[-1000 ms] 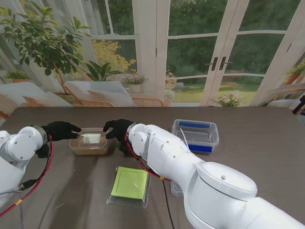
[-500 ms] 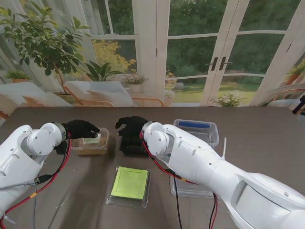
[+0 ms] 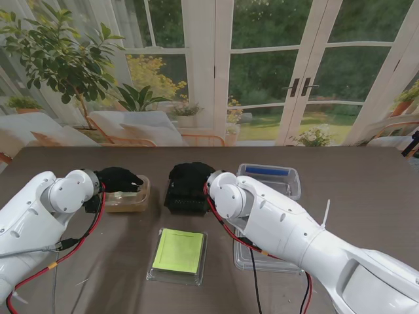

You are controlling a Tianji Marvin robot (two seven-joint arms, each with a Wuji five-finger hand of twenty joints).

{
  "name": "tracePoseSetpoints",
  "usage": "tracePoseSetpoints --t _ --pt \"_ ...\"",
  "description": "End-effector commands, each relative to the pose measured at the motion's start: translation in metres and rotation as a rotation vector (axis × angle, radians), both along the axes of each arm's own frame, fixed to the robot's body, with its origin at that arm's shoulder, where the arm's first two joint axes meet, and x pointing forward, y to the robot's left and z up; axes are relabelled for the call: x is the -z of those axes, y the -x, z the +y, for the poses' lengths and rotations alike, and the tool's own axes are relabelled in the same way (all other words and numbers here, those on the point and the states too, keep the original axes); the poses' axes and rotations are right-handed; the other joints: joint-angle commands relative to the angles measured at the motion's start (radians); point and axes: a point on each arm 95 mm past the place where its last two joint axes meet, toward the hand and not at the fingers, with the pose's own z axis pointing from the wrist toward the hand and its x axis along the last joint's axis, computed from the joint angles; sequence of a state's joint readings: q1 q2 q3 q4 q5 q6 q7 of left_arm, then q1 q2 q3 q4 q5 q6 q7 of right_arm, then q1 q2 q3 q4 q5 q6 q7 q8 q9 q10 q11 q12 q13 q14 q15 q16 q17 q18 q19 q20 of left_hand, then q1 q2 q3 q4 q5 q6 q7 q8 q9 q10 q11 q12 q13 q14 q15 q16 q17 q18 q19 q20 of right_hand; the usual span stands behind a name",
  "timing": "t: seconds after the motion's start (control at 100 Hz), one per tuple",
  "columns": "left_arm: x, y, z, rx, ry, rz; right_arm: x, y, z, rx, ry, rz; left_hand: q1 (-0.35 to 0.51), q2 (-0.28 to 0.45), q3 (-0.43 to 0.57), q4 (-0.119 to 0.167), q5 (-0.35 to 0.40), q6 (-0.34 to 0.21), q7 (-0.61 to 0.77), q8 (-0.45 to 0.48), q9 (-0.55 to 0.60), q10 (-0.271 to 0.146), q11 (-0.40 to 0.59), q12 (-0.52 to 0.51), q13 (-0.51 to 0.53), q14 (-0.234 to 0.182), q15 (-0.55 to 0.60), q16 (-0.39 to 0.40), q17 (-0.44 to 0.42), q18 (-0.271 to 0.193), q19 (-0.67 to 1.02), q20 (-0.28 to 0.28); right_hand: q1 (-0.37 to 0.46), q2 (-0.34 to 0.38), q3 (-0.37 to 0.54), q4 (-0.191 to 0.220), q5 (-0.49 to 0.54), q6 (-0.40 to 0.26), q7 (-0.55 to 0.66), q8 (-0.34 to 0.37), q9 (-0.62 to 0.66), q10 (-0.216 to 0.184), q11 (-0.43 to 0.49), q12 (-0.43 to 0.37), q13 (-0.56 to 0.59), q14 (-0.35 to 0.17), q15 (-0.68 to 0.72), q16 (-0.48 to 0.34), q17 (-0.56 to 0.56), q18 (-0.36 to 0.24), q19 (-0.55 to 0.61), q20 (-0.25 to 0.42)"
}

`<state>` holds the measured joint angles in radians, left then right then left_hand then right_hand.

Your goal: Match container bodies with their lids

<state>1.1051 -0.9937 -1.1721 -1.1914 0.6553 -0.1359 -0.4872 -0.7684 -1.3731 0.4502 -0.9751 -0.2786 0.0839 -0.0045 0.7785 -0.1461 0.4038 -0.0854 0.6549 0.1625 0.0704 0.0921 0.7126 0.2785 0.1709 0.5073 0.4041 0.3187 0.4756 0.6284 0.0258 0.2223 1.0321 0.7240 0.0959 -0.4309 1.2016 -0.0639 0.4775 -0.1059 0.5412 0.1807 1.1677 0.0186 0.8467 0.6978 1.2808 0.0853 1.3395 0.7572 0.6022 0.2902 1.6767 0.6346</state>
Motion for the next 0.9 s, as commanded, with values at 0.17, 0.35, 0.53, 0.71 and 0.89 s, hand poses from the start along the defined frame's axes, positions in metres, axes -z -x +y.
tracePoseSetpoints --t 0.17,0.35,0.53,0.71,0.89 --pt "0.005 -0.009 -0.007 0.002 0.009 0.025 0.000 0.003 -0.007 0.001 -0.001 0.013 -0.015 -0.022 0.012 0.029 -0.011 -0.010 -0.002 0.001 -0.052 -0.021 -0.028 -0.049 -0.058 -0.041 -0.079 -0.056 -0.051 -0.055 -0.103 -0.058 -0.016 0.001 -0.014 0.011 0.012 -0.011 -0.011 -0.007 0.014 0.026 -0.004 -0.016 0.031 0.010 0.003 -0.008 0.366 0.049 -0.005 0.021" --pt "0.010 -0.015 -0.011 0.009 0.007 0.038 0.001 0.002 -0.013 0.005 -0.004 0.017 -0.011 -0.018 0.005 0.029 -0.018 -0.011 -0.005 -0.001 -0.070 -0.029 -0.037 -0.071 -0.071 -0.055 -0.111 -0.080 -0.060 -0.067 -0.149 -0.081 -0.016 0.002 -0.013 0.011 0.012 -0.009 -0.009 -0.005 0.016 0.027 -0.003 -0.016 0.030 0.017 0.007 -0.006 0.368 0.049 -0.004 0.022" --pt "0.013 -0.018 -0.012 0.011 0.005 0.048 0.004 0.001 -0.017 0.009 -0.004 0.031 -0.011 -0.018 0.003 0.030 -0.019 -0.010 -0.003 0.000 -0.075 -0.031 -0.036 -0.078 -0.070 -0.058 -0.116 -0.085 -0.061 -0.072 -0.161 -0.087 -0.015 0.002 -0.011 0.011 0.015 -0.007 -0.006 -0.002 0.020 0.031 -0.004 -0.017 0.030 0.019 0.009 -0.005 0.369 0.053 -0.004 0.024" --pt "0.016 -0.016 -0.012 0.008 0.002 0.067 0.006 0.002 -0.019 0.010 -0.005 0.038 -0.011 -0.016 -0.001 0.030 -0.015 -0.009 -0.001 0.001 -0.068 -0.028 -0.028 -0.078 -0.066 -0.057 -0.112 -0.085 -0.057 -0.065 -0.160 -0.086 -0.013 0.003 -0.010 0.011 0.016 -0.005 -0.005 -0.002 0.020 0.031 -0.004 -0.017 0.030 0.020 0.009 -0.005 0.369 0.056 -0.005 0.025" --pt "0.012 -0.010 -0.009 0.007 -0.005 0.070 0.007 0.002 -0.018 0.008 -0.008 0.040 -0.012 -0.017 -0.002 0.031 -0.012 -0.006 0.000 0.001 -0.063 -0.025 -0.024 -0.075 -0.061 -0.051 -0.104 -0.080 -0.052 -0.065 -0.154 -0.080 -0.015 0.005 -0.011 0.010 0.017 -0.005 -0.006 -0.002 0.019 0.030 -0.005 -0.018 0.030 0.018 0.010 -0.004 0.371 0.056 -0.004 0.025"
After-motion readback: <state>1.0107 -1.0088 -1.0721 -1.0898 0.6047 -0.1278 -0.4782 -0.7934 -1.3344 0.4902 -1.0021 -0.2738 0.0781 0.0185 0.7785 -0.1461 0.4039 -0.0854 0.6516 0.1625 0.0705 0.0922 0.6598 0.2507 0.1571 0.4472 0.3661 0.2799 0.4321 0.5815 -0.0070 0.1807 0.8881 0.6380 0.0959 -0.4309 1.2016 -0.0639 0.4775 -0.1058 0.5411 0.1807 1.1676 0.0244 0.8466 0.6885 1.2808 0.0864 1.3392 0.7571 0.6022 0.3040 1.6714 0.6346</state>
